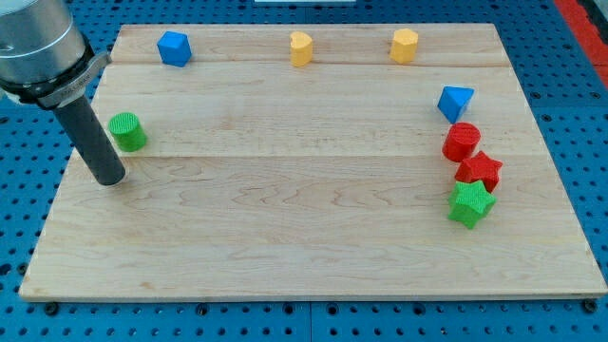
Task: Move your arm to the bottom right of the green star
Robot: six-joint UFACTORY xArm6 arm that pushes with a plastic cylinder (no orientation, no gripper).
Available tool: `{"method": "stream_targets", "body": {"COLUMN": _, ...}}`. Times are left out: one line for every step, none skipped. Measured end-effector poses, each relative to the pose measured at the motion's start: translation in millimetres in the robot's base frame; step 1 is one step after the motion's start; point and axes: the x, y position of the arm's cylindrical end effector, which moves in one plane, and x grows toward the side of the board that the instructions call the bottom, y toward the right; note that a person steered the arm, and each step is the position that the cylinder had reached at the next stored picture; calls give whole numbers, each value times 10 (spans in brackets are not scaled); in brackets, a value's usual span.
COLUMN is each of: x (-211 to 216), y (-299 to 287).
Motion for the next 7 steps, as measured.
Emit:
{"method": "stream_targets", "body": {"x": 10, "y": 81}}
{"method": "stream_targets", "body": {"x": 19, "y": 239}}
{"method": "stream_targets", "body": {"x": 19, "y": 1227}}
{"method": "stream_targets", "body": {"x": 161, "y": 1860}}
{"method": "stream_targets", "body": {"x": 941, "y": 2783}}
{"method": "stream_targets", "body": {"x": 1189, "y": 3887}}
{"method": "stream_targets", "body": {"x": 1039, "y": 4251}}
